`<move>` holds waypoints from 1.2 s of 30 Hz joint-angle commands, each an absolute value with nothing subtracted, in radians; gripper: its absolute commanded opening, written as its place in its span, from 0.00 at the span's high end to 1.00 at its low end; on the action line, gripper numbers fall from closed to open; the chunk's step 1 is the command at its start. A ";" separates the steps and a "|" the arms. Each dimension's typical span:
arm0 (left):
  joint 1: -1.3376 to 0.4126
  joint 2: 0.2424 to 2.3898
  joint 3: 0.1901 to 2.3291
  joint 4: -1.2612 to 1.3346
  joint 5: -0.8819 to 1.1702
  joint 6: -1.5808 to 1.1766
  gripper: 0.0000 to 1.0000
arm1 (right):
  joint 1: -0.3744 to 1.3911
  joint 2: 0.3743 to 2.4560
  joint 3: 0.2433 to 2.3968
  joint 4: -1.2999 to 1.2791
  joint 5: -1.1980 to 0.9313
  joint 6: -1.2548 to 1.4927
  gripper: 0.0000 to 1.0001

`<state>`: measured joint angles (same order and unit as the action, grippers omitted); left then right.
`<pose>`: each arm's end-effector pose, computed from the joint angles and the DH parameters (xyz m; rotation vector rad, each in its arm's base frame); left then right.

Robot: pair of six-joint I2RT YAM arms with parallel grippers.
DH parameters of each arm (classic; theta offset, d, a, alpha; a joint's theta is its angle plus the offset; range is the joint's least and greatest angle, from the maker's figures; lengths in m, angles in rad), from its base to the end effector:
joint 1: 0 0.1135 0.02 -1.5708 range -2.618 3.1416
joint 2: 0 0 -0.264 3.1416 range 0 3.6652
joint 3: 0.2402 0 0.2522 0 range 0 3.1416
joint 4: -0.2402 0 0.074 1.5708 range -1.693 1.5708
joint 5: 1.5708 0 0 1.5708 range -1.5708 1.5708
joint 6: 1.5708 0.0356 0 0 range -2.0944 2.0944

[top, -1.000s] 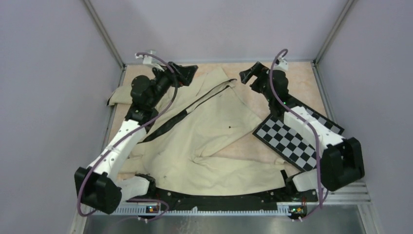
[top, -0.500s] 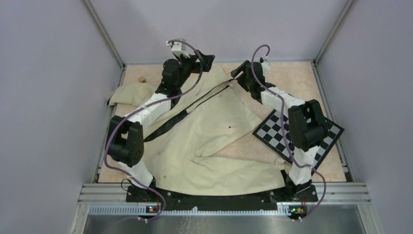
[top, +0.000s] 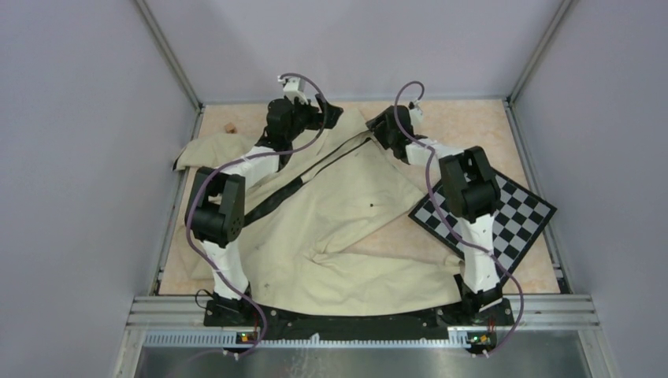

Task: Zip up the jacket

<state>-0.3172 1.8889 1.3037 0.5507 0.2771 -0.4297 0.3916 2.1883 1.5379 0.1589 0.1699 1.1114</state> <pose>0.4227 -0.1490 0.2752 0.1290 1.6581 -0.7949 0.4647 0.1854 0.1767 0.8554 1.9634 0.7415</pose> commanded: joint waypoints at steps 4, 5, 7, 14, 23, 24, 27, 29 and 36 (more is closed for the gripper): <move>-0.314 1.953 1.388 0.559 0.373 -0.422 0.01 | 0.341 2.313 1.628 0.233 0.011 1.122 0.46; -0.314 1.959 1.392 0.560 0.380 -0.427 0.01 | 0.336 2.321 1.635 0.231 0.005 1.117 0.46; -0.314 1.973 1.398 0.560 0.394 -0.438 0.01 | 0.324 2.325 1.623 0.248 0.003 1.114 0.46; -0.314 2.004 1.404 0.579 0.423 -0.483 0.01 | 0.302 2.370 1.656 0.276 -0.053 1.108 0.47; -0.314 2.038 1.419 0.592 0.456 -0.509 0.01 | 0.301 2.412 1.705 0.289 -0.068 1.093 0.65; -0.314 2.042 1.422 0.591 0.460 -0.511 0.01 | 0.300 2.419 1.717 0.282 -0.071 1.090 0.66; -0.314 2.056 1.439 0.579 0.473 -0.510 0.01 | 0.299 2.434 1.739 0.288 -0.079 1.080 0.69; -0.314 2.065 1.449 0.565 0.476 -0.507 0.01 | 0.298 2.440 1.754 0.282 -0.082 1.068 0.74; -0.314 2.113 1.538 0.450 0.494 -0.475 0.01 | 0.273 2.425 1.772 0.343 -0.205 0.977 1.00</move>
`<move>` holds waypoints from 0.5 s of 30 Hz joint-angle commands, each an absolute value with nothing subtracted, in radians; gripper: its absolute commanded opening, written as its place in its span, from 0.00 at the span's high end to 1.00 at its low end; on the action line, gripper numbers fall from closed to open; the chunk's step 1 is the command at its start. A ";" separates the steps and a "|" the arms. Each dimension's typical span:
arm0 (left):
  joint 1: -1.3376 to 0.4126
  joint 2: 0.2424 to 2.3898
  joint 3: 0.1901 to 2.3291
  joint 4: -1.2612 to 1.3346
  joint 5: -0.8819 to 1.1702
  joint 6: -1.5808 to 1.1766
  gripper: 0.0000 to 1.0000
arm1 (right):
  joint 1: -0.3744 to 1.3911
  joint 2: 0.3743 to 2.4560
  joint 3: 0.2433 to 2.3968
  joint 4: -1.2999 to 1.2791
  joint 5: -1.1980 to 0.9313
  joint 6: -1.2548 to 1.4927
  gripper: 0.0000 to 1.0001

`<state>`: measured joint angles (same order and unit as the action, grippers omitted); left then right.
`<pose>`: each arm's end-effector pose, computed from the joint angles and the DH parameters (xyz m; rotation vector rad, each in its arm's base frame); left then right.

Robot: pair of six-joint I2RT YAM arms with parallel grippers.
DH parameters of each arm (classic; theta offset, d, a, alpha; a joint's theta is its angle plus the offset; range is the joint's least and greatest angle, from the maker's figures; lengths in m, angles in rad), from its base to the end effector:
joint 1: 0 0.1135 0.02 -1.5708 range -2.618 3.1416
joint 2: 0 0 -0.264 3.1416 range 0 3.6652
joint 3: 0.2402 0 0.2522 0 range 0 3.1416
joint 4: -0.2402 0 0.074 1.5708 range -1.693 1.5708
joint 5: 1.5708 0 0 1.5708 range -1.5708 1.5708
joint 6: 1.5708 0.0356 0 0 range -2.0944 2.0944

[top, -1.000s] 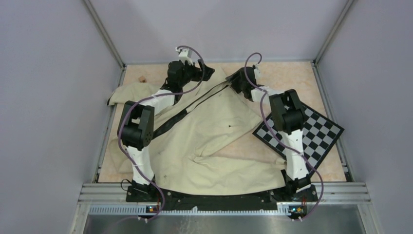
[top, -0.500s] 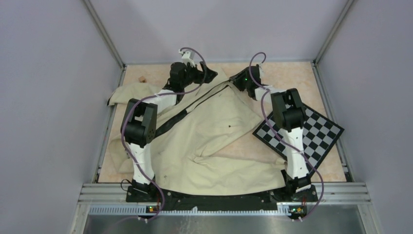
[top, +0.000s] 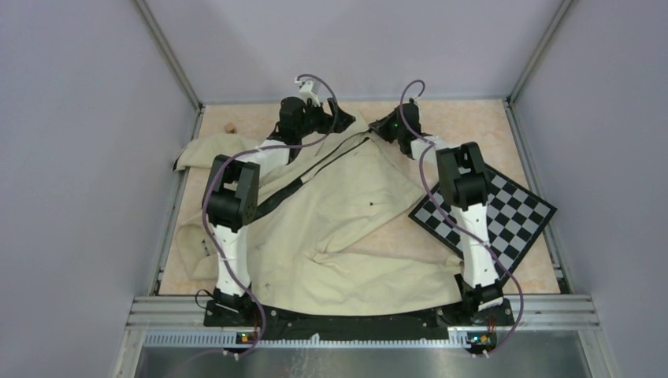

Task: Zip up the jacket

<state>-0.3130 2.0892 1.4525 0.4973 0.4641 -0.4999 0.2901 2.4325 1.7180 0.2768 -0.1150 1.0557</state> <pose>0.4596 -0.1655 0.2307 0.1961 1.7884 -0.9883 0.5199 0.1595 0.1239 0.7274 2.0164 0.9457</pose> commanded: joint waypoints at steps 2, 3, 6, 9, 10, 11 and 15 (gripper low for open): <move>-0.312 2.132 1.575 0.404 0.502 -0.462 0.01 | 0.269 2.403 1.768 0.357 -0.243 0.917 1.00; -0.313 2.140 1.588 0.386 0.506 -0.456 0.01 | 0.269 2.389 1.764 0.363 -0.260 0.882 1.00; -0.307 2.166 1.635 0.352 0.534 -0.444 0.01 | 0.267 2.343 1.742 0.380 -0.292 0.798 1.00; -0.297 2.212 1.707 0.311 0.591 -0.436 0.01 | 0.265 2.315 1.730 0.378 -0.318 0.744 1.00; -0.291 2.230 1.733 0.303 0.613 -0.436 0.02 | 0.263 2.310 1.726 0.381 -0.327 0.737 1.00; -0.288 2.249 1.756 0.298 0.639 -0.438 0.04 | 0.260 2.307 1.718 0.388 -0.340 0.734 1.00; -0.277 2.337 1.851 0.284 0.742 -0.468 0.12 | 0.251 2.286 1.677 0.444 -0.390 0.755 1.00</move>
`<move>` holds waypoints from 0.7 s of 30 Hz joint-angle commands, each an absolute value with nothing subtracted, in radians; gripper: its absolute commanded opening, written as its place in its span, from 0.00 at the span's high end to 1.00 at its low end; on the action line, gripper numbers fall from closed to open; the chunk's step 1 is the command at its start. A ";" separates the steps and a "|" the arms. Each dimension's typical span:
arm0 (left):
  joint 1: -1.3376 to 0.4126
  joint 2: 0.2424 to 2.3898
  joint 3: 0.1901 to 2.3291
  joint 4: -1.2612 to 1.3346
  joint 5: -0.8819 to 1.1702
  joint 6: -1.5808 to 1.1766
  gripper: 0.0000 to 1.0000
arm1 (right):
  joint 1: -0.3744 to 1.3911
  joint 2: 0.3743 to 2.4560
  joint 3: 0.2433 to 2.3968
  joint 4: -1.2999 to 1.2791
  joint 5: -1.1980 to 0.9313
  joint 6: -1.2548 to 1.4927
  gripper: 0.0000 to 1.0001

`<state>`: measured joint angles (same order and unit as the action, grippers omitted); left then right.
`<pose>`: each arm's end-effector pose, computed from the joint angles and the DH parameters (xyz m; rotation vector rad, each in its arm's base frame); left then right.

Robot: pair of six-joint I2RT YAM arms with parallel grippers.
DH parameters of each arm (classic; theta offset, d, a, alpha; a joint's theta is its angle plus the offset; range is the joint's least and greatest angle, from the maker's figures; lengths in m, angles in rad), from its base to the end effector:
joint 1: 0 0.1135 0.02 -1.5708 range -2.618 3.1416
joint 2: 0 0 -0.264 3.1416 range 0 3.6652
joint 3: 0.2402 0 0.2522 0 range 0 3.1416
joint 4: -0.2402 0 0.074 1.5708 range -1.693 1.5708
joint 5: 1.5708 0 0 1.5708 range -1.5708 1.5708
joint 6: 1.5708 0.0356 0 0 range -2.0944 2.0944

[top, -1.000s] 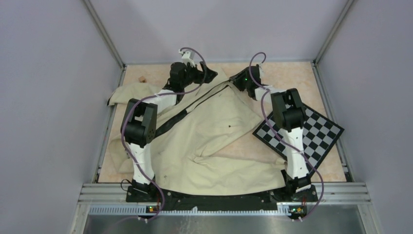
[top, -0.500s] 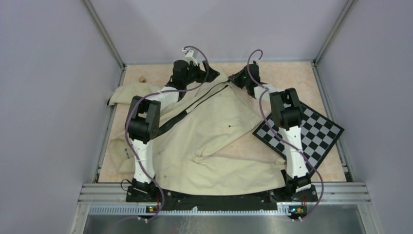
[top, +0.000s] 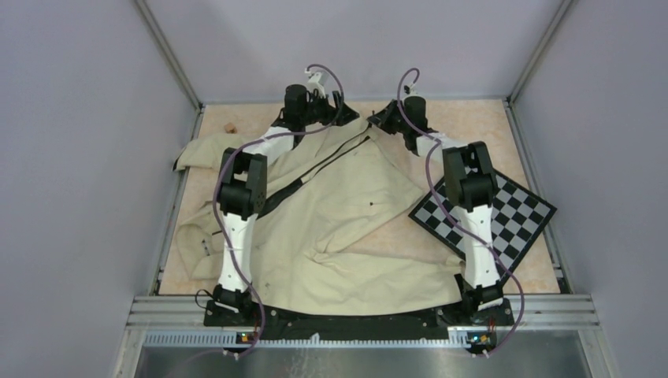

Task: Zip up the jacket

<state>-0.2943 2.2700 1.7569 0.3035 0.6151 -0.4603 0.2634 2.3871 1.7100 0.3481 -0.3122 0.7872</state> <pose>0.5047 -0.1744 0.2261 0.3146 1.8469 -1.0770 0.5214 0.1519 0.1527 0.3006 1.9913 0.9903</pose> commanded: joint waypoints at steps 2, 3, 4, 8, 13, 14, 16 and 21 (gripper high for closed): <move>-0.276 2.381 1.903 0.287 0.797 -0.489 0.18 | 0.249 2.275 1.660 0.462 -0.398 0.760 1.00; -0.276 2.400 1.924 0.288 0.817 -0.498 0.22 | 0.250 2.272 1.654 0.470 -0.406 0.763 1.00; -0.276 2.419 1.941 0.292 0.836 -0.506 0.26 | 0.248 2.269 1.652 0.478 -0.414 0.764 1.00; -0.274 2.474 1.991 0.330 0.880 -0.546 0.40 | 0.246 2.268 1.645 0.506 -0.440 0.780 1.00; -0.275 2.546 2.062 0.356 0.943 -0.602 0.40 | 0.246 2.278 1.647 0.536 -0.471 0.803 1.00; -0.275 2.558 2.068 0.371 0.953 -0.615 0.38 | 0.246 2.280 1.647 0.540 -0.473 0.808 1.00; -0.276 2.580 2.077 0.392 0.960 -0.642 0.38 | 0.246 2.280 1.645 0.550 -0.479 0.817 1.00; -0.276 2.635 2.103 0.474 1.005 -0.717 0.44 | 0.247 2.284 1.640 0.584 -0.496 0.847 1.00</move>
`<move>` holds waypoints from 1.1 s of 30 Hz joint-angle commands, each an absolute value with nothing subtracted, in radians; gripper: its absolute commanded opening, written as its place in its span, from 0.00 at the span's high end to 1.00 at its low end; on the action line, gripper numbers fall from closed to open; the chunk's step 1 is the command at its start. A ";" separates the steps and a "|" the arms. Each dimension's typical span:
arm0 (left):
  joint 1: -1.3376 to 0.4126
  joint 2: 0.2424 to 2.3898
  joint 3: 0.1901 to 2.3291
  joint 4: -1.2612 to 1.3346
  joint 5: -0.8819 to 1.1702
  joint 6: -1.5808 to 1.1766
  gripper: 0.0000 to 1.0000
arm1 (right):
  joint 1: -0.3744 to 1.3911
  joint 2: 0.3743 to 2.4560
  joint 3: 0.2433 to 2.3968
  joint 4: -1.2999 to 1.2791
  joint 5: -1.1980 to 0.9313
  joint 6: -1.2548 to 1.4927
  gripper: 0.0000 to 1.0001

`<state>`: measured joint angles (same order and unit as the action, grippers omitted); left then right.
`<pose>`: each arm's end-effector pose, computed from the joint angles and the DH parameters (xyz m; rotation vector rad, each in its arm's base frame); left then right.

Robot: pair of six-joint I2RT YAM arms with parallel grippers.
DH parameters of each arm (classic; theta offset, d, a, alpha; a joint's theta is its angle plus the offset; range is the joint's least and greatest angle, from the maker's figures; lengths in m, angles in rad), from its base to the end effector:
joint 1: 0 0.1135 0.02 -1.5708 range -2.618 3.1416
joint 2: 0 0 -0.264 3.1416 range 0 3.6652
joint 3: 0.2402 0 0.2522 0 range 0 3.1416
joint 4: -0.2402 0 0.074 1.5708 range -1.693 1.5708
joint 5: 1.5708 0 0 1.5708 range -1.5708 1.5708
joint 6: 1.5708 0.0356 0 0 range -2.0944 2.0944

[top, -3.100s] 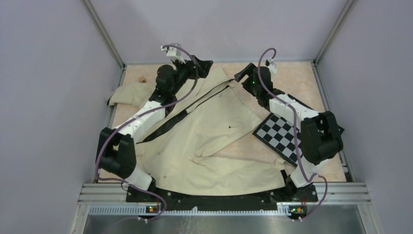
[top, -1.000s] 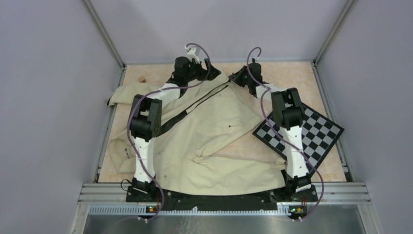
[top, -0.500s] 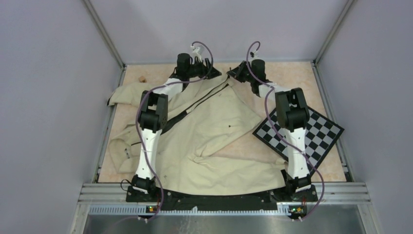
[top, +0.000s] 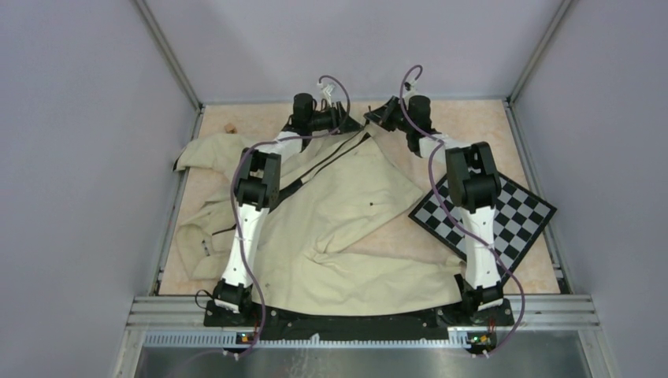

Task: Zip up the jacket

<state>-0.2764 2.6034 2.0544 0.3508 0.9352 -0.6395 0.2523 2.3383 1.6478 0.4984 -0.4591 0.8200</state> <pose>0.5504 -0.1859 0.1534 0.4041 1.8900 -1.4557 0.5135 0.1487 0.1735 0.1774 1.8900 1.1593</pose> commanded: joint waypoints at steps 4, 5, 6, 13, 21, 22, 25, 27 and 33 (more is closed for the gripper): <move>-0.275 2.654 2.132 0.497 1.006 -0.747 0.52 | 0.247 2.286 1.639 0.590 -0.507 0.850 1.00; -0.274 2.654 2.136 0.497 1.000 -0.747 0.54 | 0.248 2.284 1.638 0.591 -0.511 0.851 1.00; -0.274 2.655 2.141 0.498 0.995 -0.747 0.55 | 0.247 2.284 1.637 0.593 -0.514 0.851 1.00; -0.272 2.680 2.181 0.520 0.977 -0.784 0.67 | 0.253 2.283 1.630 0.608 -0.525 0.857 1.00; -0.270 2.683 2.185 0.545 0.996 -0.811 0.49 | 0.256 2.282 1.634 0.608 -0.535 0.852 1.00; -0.270 2.682 2.183 0.546 0.999 -0.810 0.46 | 0.256 2.282 1.633 0.609 -0.535 0.851 1.00; -0.264 2.678 2.179 0.564 1.010 -0.832 0.48 | 0.257 2.282 1.632 0.610 -0.537 0.853 1.00; -0.257 2.684 2.159 0.651 1.021 -0.909 0.54 | 0.256 2.281 1.631 0.611 -0.535 0.853 1.00; -0.252 2.714 2.168 0.706 1.010 -0.984 0.62 | 0.259 2.282 1.631 0.618 -0.534 0.856 1.00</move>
<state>-0.2592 2.6865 2.1448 0.5957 1.0035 -0.9207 0.2531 2.3383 1.6421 0.5747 -0.5217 0.8593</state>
